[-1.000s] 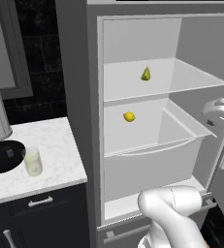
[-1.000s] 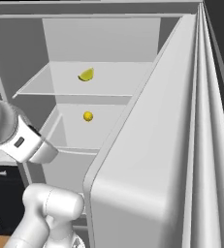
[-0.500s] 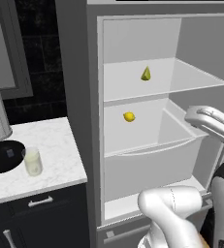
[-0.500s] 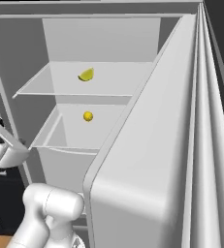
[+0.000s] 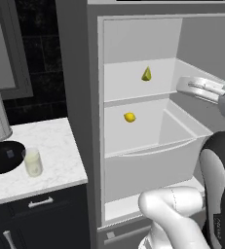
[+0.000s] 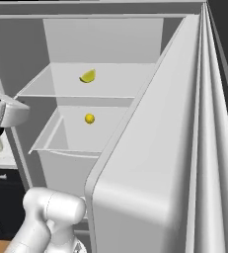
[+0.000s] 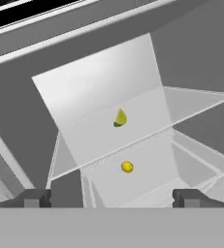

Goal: Grab a lemon wedge from the fridge and one ice cube from the ice bowl, and put them in the glass of lemonade.

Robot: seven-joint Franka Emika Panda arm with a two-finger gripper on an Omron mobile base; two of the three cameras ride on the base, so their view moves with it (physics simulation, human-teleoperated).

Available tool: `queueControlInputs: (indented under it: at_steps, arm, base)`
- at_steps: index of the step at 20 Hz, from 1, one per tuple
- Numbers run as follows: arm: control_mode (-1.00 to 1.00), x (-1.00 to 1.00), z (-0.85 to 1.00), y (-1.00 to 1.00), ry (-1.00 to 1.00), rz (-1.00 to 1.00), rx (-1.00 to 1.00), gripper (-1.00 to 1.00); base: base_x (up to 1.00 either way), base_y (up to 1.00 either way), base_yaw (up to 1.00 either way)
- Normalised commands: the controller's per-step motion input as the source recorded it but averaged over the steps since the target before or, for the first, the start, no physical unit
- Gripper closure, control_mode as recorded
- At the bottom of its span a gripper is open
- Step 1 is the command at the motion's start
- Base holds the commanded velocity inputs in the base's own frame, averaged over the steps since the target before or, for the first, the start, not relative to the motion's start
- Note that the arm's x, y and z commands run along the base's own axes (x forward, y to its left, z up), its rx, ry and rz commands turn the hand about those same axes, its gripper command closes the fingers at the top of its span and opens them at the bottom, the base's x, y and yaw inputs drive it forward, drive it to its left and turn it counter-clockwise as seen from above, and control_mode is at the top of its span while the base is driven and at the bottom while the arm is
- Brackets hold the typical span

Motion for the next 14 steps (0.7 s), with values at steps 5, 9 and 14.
queueControlInputs:
  at_steps: [5, 9, 14]
  arm:
    - [-1.0, 0.49, 0.07, -0.84, 0.09, 0.42, -0.01, -1.0]
    - [-1.0, 0.64, -0.25, -0.56, 0.09, 0.31, 0.0, -1.0]
    - [-1.0, 0.6, -0.11, 0.0, 0.01, 0.03, -0.04, -1.0]
  base:
    - [0.0, 0.0, 0.0]
    - [0.0, 0.0, 0.0]
    - [0.0, 0.0, 0.0]
